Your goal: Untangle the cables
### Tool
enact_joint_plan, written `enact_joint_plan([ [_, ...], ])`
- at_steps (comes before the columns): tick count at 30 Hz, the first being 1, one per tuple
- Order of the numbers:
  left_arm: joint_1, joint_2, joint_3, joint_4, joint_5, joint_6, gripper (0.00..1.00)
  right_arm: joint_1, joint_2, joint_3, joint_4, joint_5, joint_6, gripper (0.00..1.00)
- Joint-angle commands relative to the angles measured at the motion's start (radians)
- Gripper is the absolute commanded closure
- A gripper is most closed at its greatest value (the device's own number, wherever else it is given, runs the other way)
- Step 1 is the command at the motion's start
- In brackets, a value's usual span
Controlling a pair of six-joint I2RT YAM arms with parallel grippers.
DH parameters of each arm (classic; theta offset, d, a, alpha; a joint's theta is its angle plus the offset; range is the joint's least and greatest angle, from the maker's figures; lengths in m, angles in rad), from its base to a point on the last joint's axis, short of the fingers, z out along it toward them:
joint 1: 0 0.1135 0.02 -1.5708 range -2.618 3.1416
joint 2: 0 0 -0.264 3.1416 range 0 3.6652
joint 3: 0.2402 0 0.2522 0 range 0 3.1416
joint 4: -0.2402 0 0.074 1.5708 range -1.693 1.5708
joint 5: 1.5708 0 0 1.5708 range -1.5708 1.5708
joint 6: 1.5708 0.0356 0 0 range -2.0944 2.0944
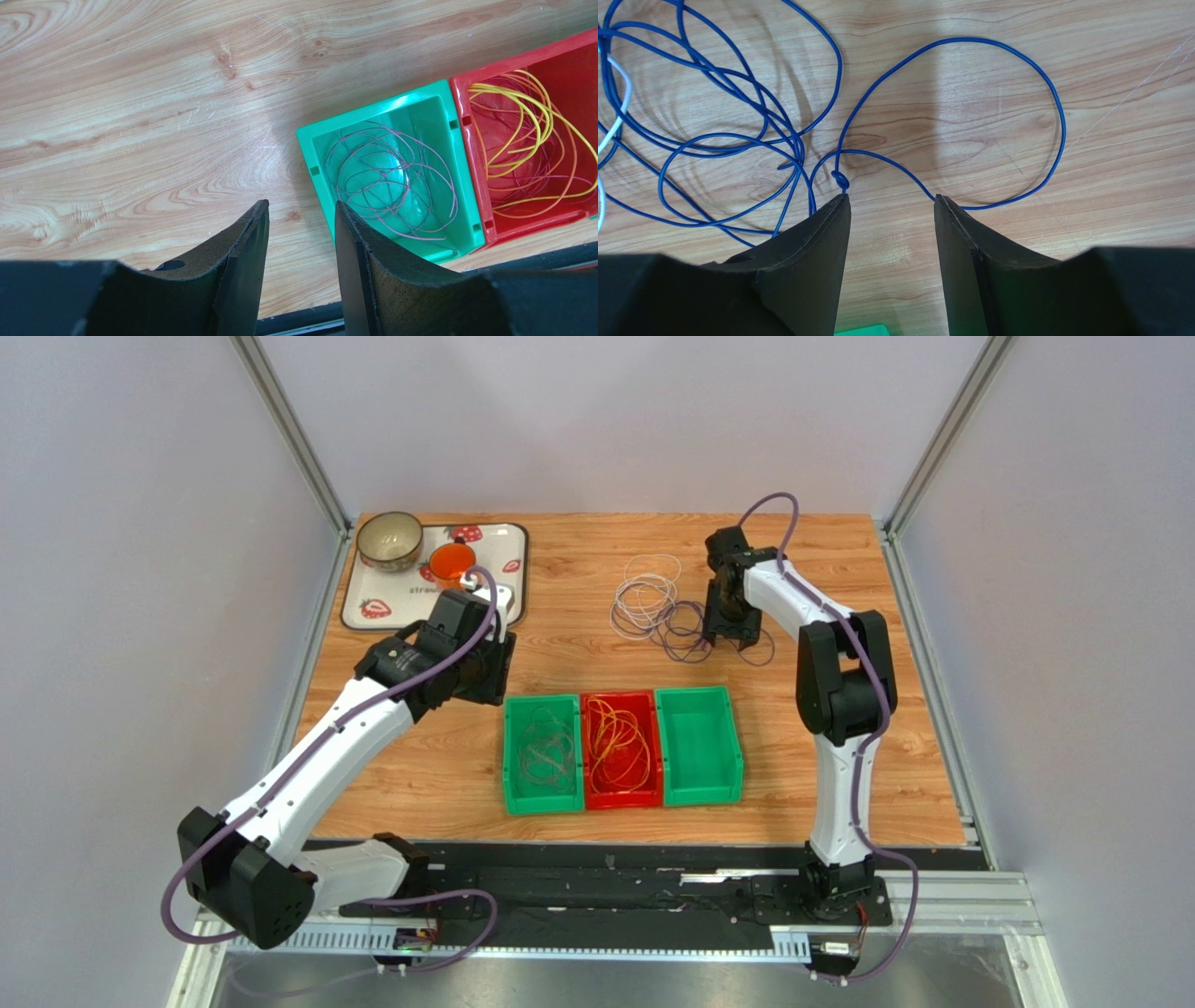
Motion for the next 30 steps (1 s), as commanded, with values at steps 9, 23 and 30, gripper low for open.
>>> enact_joint_plan([
  [9, 0.004, 0.011, 0.013, 0.015, 0.005, 0.025, 0.52, -0.098, -0.061, -0.069, 0.163, -0.139, -0.140, 0.48],
  [23, 0.004, 0.014, 0.012, 0.016, -0.001, 0.025, 0.52, -0.112, -0.076, -0.116, 0.215, -0.323, -0.141, 0.99],
  [30, 0.004, 0.013, 0.010, 0.015, -0.003, 0.025, 0.53, -0.099, -0.162, -0.107, 0.197, -0.320, -0.106, 1.00],
])
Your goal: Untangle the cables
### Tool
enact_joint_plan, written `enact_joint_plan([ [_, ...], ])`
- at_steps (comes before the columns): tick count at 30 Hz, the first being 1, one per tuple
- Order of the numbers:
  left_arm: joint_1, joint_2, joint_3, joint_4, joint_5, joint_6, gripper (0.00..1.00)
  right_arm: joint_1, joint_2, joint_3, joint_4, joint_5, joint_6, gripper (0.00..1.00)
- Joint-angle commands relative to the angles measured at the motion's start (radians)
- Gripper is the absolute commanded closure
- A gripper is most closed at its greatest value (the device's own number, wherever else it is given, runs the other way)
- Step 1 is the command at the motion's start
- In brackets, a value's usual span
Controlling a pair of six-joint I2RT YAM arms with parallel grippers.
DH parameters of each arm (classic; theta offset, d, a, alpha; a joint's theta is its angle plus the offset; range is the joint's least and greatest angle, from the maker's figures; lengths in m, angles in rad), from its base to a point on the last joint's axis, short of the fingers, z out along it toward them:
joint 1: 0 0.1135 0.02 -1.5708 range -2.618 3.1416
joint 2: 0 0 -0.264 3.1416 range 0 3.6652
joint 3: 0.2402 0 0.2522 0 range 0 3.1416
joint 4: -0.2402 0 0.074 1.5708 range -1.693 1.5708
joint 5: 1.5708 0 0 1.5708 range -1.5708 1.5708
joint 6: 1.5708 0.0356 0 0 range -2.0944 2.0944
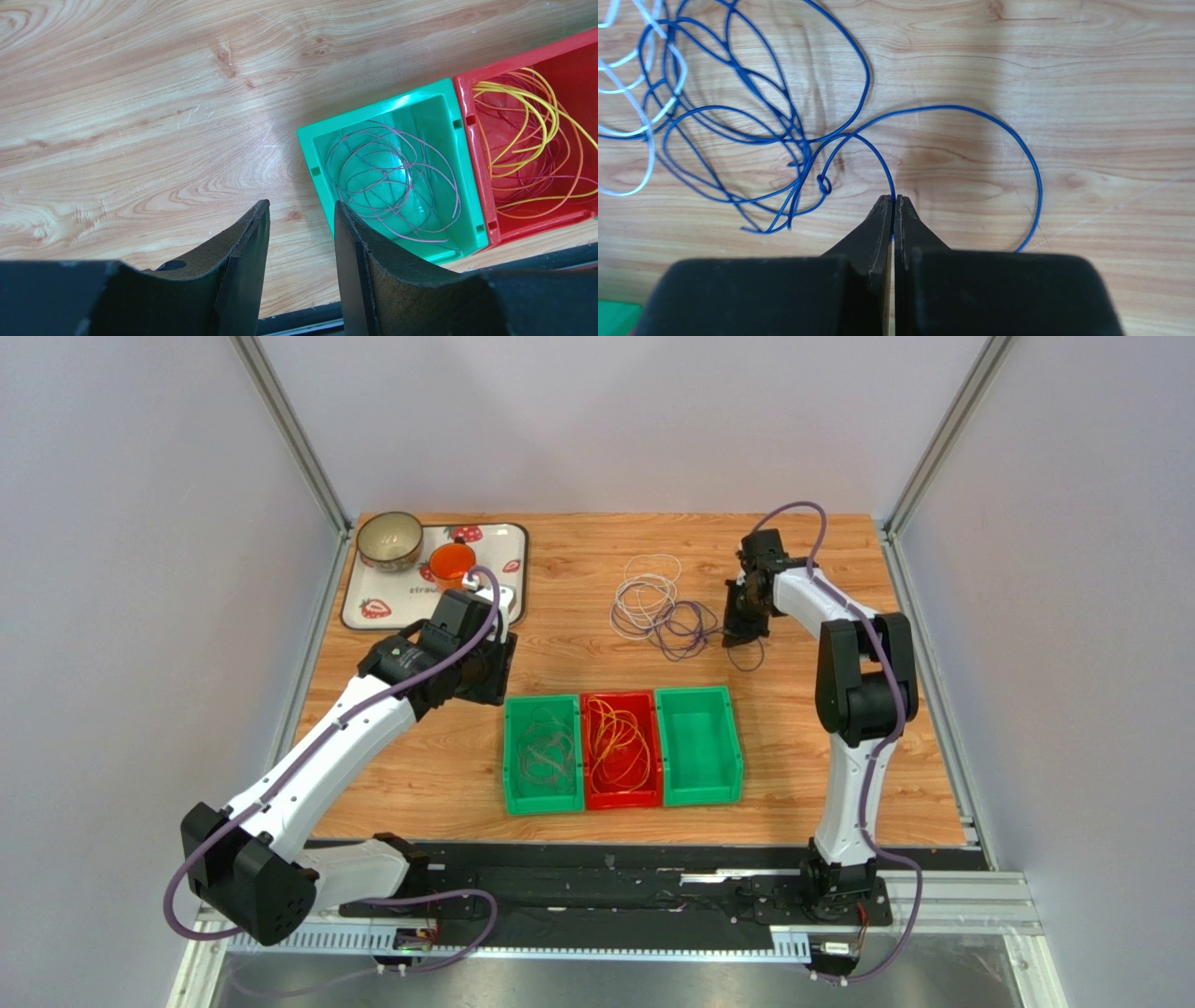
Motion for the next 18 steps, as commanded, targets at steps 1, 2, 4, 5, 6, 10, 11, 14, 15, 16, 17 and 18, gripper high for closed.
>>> enact_joint_plan([
  [1, 0.003, -0.001, 0.010, 0.015, -0.003, 0.022, 0.53, 0.012, -0.177, 0.015, 0.013, -0.013, 0.028, 1.00],
  [2, 0.003, -0.001, 0.012, 0.013, -0.001, 0.021, 0.53, 0.012, -0.202, 0.017, 0.012, -0.014, 0.031, 1.00],
  [4, 0.002, 0.000, 0.015, 0.013, 0.002, 0.022, 0.53, 0.014, -0.281, 0.028, 0.004, -0.022, 0.044, 1.00],
  [5, 0.003, 0.000, 0.013, 0.015, 0.003, 0.021, 0.53, 0.015, -0.311, 0.032, 0.001, -0.026, 0.048, 1.00],
  [6, 0.003, 0.000, 0.015, 0.013, 0.005, 0.024, 0.53, 0.017, -0.334, 0.046, 0.003, -0.033, 0.051, 1.00],
  [10, 0.003, -0.004, 0.015, 0.015, 0.006, 0.022, 0.53, 0.017, -0.421, 0.100, -0.029, -0.071, 0.058, 1.00],
  [11, 0.003, -0.007, 0.015, 0.013, 0.006, 0.022, 0.53, 0.018, -0.452, 0.106, -0.028, -0.080, 0.064, 1.00],
  [14, 0.003, -0.012, 0.012, 0.015, 0.003, 0.022, 0.53, 0.020, -0.518, 0.120, -0.008, -0.132, 0.081, 1.00],
  [15, 0.003, -0.013, 0.012, 0.013, 0.003, 0.021, 0.53, 0.021, -0.533, 0.118, 0.003, -0.144, 0.086, 1.00],
  [16, 0.003, -0.015, 0.012, 0.013, 0.003, 0.021, 0.53, 0.023, -0.548, 0.129, 0.016, -0.170, 0.089, 1.00],
  [17, 0.003, -0.016, 0.010, 0.013, 0.002, 0.021, 0.53, 0.024, -0.570, 0.131, 0.024, -0.180, 0.097, 1.00],
  [18, 0.002, -0.016, 0.010, 0.013, 0.002, 0.021, 0.53, 0.024, -0.602, 0.135, 0.036, -0.186, 0.104, 1.00],
])
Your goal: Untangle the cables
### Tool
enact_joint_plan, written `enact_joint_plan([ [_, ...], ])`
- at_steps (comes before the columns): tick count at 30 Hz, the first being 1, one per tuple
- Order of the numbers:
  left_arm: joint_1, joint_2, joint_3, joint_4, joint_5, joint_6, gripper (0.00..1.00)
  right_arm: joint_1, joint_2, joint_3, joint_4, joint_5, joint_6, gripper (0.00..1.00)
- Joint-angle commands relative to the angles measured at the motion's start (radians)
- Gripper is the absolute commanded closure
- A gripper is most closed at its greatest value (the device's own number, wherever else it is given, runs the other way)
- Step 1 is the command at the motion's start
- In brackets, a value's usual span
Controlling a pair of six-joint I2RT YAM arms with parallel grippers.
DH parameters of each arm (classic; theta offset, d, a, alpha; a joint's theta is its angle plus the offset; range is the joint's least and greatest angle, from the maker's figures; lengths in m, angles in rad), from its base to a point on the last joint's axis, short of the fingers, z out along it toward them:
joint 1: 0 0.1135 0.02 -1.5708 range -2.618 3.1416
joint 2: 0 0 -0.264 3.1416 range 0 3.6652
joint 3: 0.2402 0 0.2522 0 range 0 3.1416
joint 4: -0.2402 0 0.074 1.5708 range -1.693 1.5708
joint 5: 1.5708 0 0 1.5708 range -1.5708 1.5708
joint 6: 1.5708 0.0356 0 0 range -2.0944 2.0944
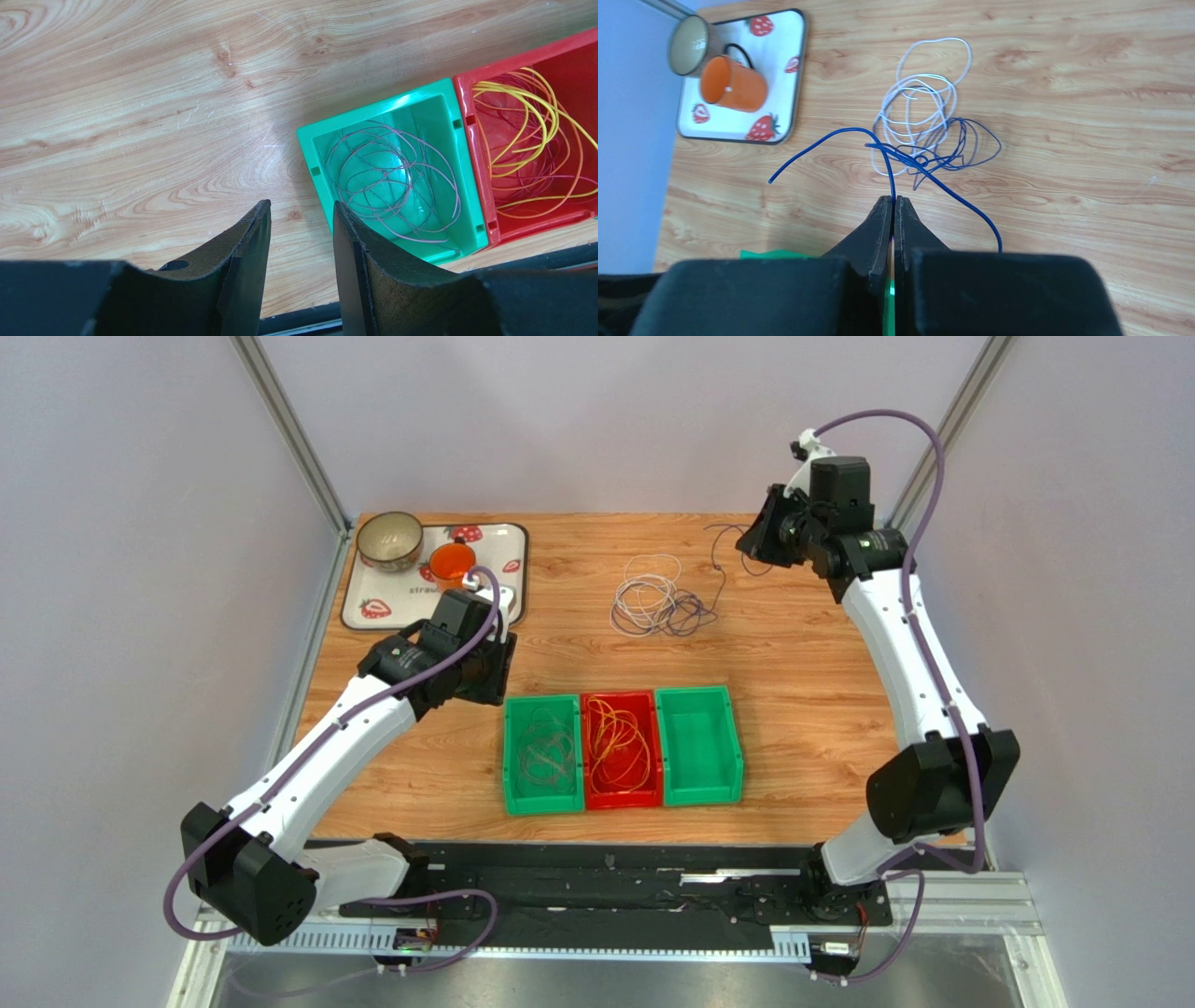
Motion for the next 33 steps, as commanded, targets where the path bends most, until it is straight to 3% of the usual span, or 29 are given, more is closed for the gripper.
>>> enact_joint_plan([
  [1, 0.003, -0.018, 0.010, 0.013, 0.001, 0.020, 0.53, 0.009, -0.098, 0.039, 0.063, -0.088, 0.043, 1.00],
  [10, 0.003, -0.035, 0.008, 0.012, 0.003, 0.019, 0.53, 0.011, -0.222, 0.102, 0.140, -0.168, 0.098, 1.00],
  [27, 0.005, -0.053, 0.007, 0.013, 0.003, 0.019, 0.53, 0.017, -0.222, 0.440, 0.157, -0.246, 0.135, 1.00],
  [33, 0.003, -0.058, 0.002, 0.013, -0.008, 0.019, 0.53, 0.017, -0.258, 0.337, 0.210, -0.275, 0.158, 1.00],
])
